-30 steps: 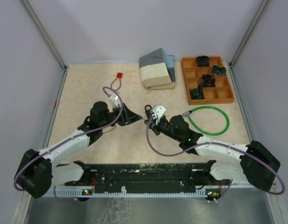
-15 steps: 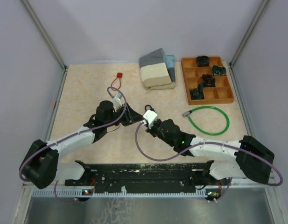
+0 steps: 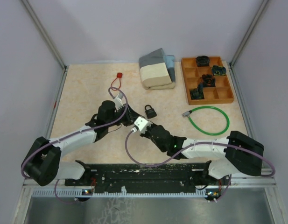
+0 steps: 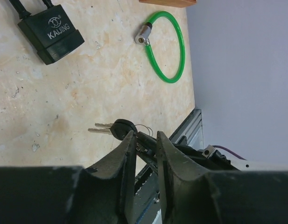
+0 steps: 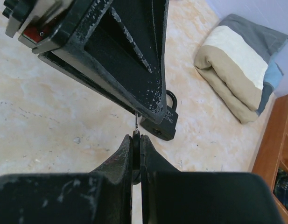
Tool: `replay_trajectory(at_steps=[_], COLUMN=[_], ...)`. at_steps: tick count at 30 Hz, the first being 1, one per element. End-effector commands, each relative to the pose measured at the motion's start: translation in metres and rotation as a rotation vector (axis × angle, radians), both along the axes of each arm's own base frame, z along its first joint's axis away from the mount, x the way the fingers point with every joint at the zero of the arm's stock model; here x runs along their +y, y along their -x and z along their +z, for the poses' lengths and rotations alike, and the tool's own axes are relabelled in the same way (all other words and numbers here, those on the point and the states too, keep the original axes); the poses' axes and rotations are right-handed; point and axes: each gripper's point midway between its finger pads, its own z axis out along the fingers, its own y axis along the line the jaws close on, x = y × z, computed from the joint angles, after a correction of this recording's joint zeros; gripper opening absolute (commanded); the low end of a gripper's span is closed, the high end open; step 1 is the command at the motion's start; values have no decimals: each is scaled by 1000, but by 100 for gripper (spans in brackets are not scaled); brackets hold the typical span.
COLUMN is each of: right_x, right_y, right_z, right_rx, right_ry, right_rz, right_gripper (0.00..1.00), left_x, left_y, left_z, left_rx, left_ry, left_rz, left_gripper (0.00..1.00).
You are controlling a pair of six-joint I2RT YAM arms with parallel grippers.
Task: Unlock with the key
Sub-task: Pick up the key from the center of the board.
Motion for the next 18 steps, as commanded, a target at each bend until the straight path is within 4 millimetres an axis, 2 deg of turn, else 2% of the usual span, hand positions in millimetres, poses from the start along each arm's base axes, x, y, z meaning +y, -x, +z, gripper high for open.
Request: replay_trajectory(at_steps=[1, 3, 8, 13, 18], right_x=[15, 17, 19, 17, 13], right_y=[-5, -5, -2, 1, 7], right_z=[31, 31, 26, 29, 32], right_rx=[-90, -105, -124, -124, -114], right_ry=[-35, -22, 8, -26, -57], right_rz=[-25, -27, -39, -28, -9], right_gripper=[0, 0, 0, 1, 15], left_x=[-10, -10, -15, -15, -4], left_y=[-4, -4, -7, -12, -19], left_z=[16, 12, 4, 5, 11], left_rx=[-27, -22, -3, -22, -106], left_ry=[41, 37, 24, 4, -46], left_rz=[-18, -16, -28, -26, 25], left_gripper=[27, 21, 1, 0, 0])
